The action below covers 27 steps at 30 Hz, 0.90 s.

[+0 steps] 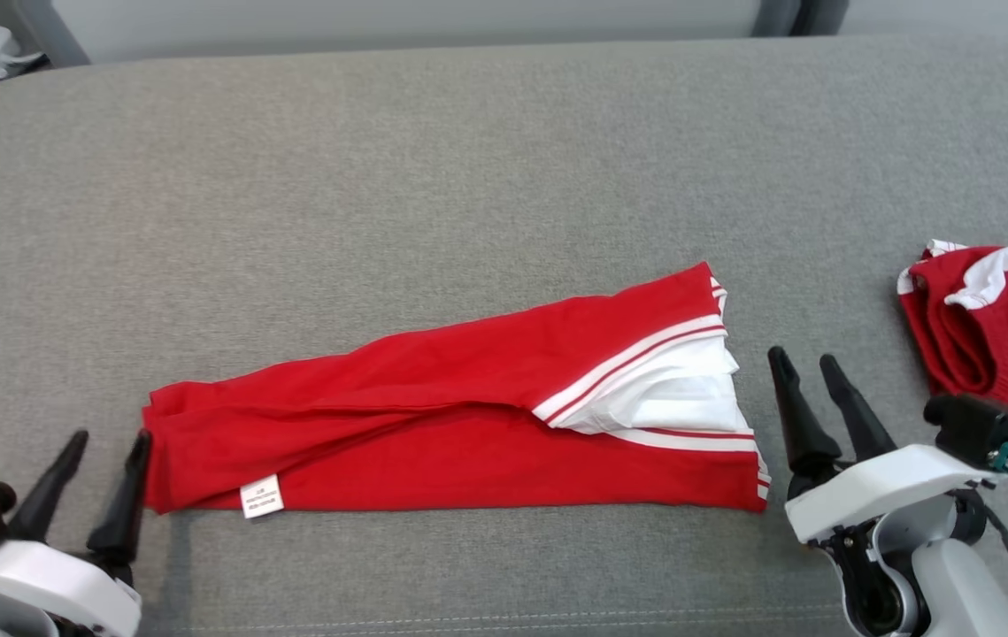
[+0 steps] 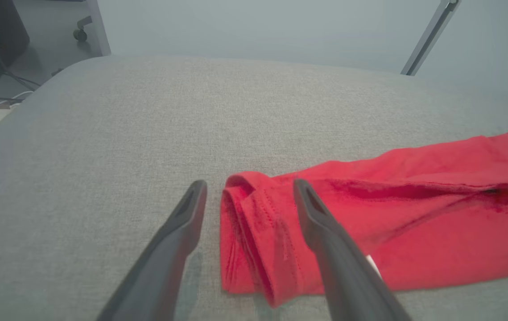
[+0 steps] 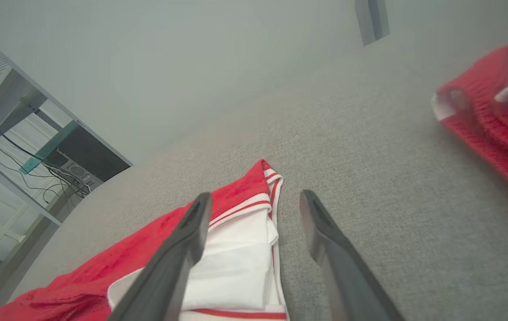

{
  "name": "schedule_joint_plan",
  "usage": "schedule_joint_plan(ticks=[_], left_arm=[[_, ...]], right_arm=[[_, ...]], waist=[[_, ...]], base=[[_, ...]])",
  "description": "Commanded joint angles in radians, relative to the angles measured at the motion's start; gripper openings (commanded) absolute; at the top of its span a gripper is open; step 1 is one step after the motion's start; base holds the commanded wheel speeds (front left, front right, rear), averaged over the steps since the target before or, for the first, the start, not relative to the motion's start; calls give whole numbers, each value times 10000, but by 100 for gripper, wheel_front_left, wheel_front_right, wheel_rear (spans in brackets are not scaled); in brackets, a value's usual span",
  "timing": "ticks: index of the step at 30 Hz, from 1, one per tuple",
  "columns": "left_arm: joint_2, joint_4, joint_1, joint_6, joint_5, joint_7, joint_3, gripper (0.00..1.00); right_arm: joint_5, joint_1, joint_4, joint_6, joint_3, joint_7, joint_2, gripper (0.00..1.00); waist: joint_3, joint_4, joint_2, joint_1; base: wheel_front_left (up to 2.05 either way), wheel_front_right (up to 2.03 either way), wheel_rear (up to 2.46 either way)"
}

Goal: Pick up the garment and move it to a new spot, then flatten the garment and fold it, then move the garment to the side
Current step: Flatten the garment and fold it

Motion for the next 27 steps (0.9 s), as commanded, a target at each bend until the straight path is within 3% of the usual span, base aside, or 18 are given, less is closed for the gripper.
schedule_joint_plan(ticks=[1,7,15,20,25,26,27], left_arm=[[152,-281,18,0,259,-59,658,100],[-520,-578,460,0,690,-59,911,100],[-810,-701,605,0,400,-59,747,100],[-640,-772,627,0,39,-59,769,100],[-578,-835,626,0,-126,-59,841,100],[-580,-859,616,0,-146,-59,848,100],[-587,-883,606,0,-164,-59,853,100]], right_arm=[[-71,-133,99,0,265,-132,28,100],[-566,-753,1750,0,149,-487,28,100],[-903,-1582,3896,0,235,-824,28,100],[-978,-2034,5401,0,216,-714,28,100],[-186,-2299,6166,0,1039,-522,28,100],[67,-2313,6185,0,1342,-442,28,85],[335,-2315,6176,0,1628,-373,28,47]], waist=[[-205,218,0,0],[-374,714,0,0],[-332,1324,0,0],[-300,1558,0,0],[-226,1614,0,0],[-219,1621,0,0],[-210,1624,0,0]], base=[[0,0,0],[0,0,0],[0,0,0],[0,0,0],[0,0,0],[0,0,0],[0,0,0]])
